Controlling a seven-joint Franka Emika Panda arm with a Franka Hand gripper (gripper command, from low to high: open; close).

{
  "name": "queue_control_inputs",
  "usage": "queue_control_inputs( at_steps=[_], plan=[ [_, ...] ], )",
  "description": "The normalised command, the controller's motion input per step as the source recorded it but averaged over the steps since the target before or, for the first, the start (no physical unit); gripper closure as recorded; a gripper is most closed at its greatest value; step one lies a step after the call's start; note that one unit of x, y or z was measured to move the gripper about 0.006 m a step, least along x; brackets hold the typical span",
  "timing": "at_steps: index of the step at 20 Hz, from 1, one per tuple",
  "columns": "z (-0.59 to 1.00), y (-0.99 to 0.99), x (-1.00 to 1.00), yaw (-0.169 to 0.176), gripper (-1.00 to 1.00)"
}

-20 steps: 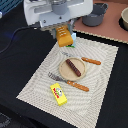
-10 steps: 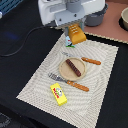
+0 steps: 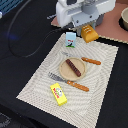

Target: Interact with the objects in diverse but meaningful ways.

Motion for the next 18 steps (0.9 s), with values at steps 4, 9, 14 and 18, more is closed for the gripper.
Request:
queue_control_inputs(
  at_steps=[4,9,14,18],
  plan=[
    [-0.18,0.45,0.38,0.000,1.00],
    [-0.25,0.30,0.29,0.000,1.00],
    [-0.20,0.29,0.36,0.000,1.00],
    [-0.22,0.27,0.38,0.000,1.00]
  ],
)
